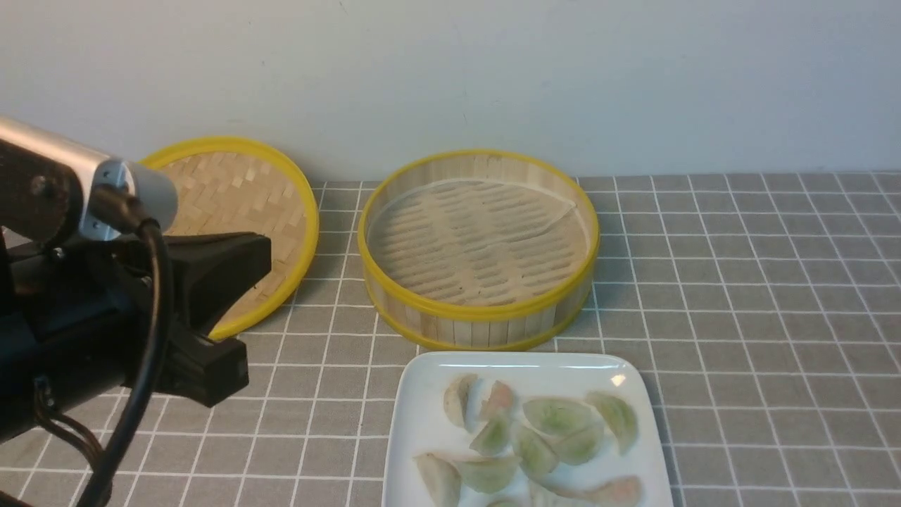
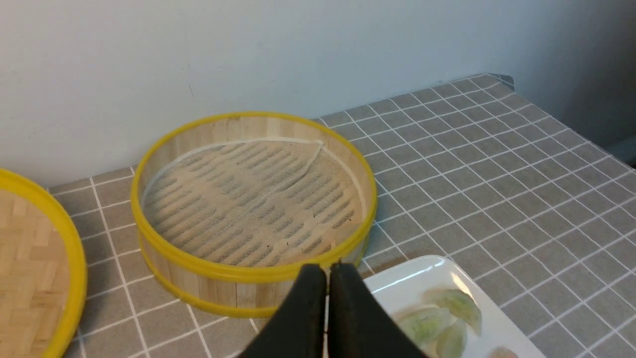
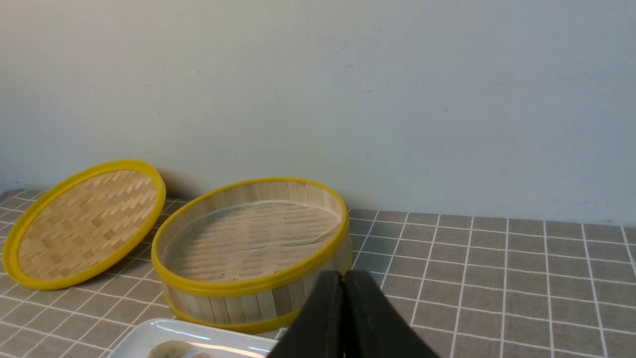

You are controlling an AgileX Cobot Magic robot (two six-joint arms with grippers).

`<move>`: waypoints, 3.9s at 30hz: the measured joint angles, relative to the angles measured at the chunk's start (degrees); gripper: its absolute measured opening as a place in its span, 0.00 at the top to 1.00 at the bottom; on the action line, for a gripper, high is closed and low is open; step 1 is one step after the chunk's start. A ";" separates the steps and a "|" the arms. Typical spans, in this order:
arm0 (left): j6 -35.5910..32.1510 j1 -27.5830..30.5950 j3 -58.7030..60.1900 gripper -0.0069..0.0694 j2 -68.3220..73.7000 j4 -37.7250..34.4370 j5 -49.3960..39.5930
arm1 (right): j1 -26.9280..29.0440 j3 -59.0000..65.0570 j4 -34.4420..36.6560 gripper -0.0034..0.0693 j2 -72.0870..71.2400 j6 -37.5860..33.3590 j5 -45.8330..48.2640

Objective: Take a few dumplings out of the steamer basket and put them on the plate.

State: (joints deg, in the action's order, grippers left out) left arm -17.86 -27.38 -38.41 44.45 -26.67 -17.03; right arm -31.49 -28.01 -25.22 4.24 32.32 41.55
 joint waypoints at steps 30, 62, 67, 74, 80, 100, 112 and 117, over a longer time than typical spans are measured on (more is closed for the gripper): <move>0.06 0.00 0.00 0.92 -9.08 -8.86 -10.21 | 0.00 0.00 -0.25 0.97 0.00 0.00 0.14; -11.70 0.00 0.00 0.92 -20.73 -8.83 -10.46 | 0.00 0.00 -0.37 0.97 0.00 -0.05 0.18; -1.67 0.39 1.02 0.92 -25.55 3.77 -10.75 | 0.00 0.00 -0.37 0.97 0.00 -0.05 0.18; 10.61 8.08 12.18 0.92 -32.03 17.67 -8.50 | 0.00 0.00 -0.37 0.97 0.00 -0.05 0.20; 11.76 21.00 29.18 0.92 -40.45 18.69 -0.19 | 0.00 0.00 -0.37 0.97 0.00 -0.05 0.20; 11.31 24.77 40.00 0.92 -45.04 21.05 -4.24 | 0.00 0.00 -0.37 0.97 0.00 -0.05 0.31; 11.31 24.77 40.00 0.92 -45.04 20.98 -4.24 | 0.00 0.00 -0.37 0.97 0.00 -0.05 0.31; 11.31 24.77 40.00 0.92 -45.04 20.98 -4.24 | 0.00 0.00 -0.37 0.97 0.00 -0.05 0.31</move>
State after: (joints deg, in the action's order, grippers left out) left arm -6.55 -2.60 1.60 -0.60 -5.68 -21.27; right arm -31.49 -28.01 -25.59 4.24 32.27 41.86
